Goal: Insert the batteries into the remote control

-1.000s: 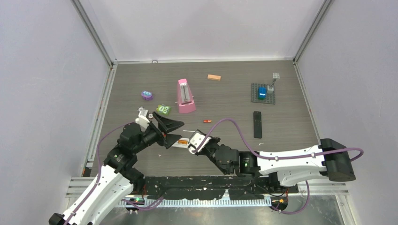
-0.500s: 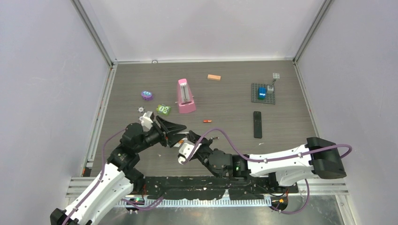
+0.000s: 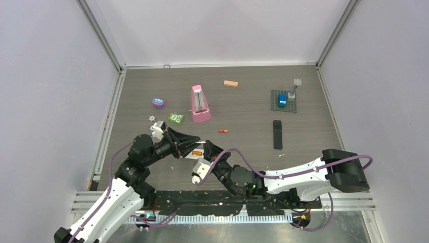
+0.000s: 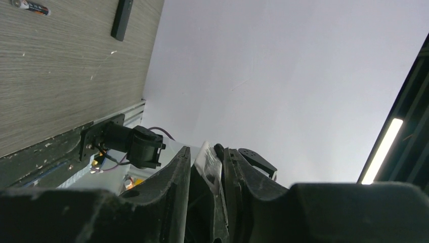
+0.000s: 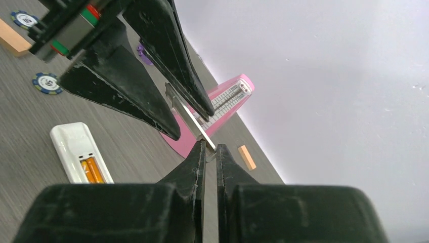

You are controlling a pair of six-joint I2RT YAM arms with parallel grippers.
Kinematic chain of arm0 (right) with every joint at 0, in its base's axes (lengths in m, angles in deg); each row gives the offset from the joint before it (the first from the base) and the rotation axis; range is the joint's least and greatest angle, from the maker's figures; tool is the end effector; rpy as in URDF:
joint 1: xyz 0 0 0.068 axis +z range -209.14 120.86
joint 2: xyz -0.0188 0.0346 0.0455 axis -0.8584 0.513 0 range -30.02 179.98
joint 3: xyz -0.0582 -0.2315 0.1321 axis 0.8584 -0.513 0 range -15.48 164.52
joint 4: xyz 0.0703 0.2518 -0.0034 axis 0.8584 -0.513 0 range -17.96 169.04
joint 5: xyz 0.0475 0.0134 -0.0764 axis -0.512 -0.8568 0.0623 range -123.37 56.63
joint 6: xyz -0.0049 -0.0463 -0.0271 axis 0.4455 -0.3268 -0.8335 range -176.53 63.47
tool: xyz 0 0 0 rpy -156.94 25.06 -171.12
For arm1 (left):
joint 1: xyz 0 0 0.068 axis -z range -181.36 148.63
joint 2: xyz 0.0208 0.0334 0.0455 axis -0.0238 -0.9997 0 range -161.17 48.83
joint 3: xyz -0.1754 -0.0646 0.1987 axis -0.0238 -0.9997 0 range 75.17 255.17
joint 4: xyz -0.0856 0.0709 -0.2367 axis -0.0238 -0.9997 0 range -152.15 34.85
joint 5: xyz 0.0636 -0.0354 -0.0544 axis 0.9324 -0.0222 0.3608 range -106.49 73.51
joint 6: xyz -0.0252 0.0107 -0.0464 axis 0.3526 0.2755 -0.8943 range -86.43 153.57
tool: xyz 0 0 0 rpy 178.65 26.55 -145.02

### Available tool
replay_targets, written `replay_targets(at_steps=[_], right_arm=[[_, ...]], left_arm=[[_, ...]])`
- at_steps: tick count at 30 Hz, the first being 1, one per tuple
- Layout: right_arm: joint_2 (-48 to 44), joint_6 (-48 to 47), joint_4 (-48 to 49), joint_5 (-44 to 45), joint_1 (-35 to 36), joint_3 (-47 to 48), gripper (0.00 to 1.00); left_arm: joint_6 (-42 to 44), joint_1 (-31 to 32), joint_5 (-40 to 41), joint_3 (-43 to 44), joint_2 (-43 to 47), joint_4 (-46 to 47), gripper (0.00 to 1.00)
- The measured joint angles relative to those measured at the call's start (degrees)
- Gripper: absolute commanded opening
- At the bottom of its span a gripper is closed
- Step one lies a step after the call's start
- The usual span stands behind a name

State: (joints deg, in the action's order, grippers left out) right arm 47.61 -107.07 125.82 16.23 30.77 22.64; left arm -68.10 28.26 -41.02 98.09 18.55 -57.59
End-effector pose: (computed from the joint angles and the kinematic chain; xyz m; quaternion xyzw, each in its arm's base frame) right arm 0.0275 0.2869 0.2742 -0.4580 0.4992 -0.0316 0.7349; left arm 0.1210 -0.0856 0.2566 -0.3289 0.6850 -0.6404 0.1115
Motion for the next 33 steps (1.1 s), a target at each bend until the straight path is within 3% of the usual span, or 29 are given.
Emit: replay_targets(at_steps=[7, 15, 19, 21, 23, 24, 26, 33], right_arm=[[0.72, -4.83, 5.84, 0.72, 0.24, -2.29, 0.05], [5.57, -11.8, 14.38, 2.51, 1.53, -2.58, 0.05], [7.34, -14.64, 16.96, 4.2, 2.25, -2.58, 0.09], [7.43, -15.37, 17.42, 4.81, 2.69, -2.58, 0.23], [7.43, -15.67, 17.97, 5.35, 3.02, -2.58, 0.53], [7.43, -15.72, 18.25, 5.53, 3.28, -2.58, 0.75], [7.43, -15.93, 18.97, 5.97, 3.89, -2.56, 0.95], [5.42, -16.46, 18.97, 8.44, 6.36, -3.13, 0.95]], left_arm=[[-1.84, 0.02, 0.0, -0.46, 1.92, -0.11, 0.27], [-3.08, 0.0, -0.96, -0.5, 0.61, -0.15, 0.01], [-3.15, 0.0, -1.27, -0.83, 0.52, -0.13, 0.0], [-3.15, 0.0, -1.62, -0.98, 0.55, 0.0, 0.0], [-3.1, 0.04, -1.7, -0.98, 0.61, 0.17, 0.0], [-2.95, 0.04, -1.57, -0.98, 0.72, 0.24, 0.0], [-2.71, 0.04, -1.22, -0.98, 1.07, 0.33, 0.0], [-0.72, 0.04, 1.7, -0.98, 2.27, 1.75, 0.0]])
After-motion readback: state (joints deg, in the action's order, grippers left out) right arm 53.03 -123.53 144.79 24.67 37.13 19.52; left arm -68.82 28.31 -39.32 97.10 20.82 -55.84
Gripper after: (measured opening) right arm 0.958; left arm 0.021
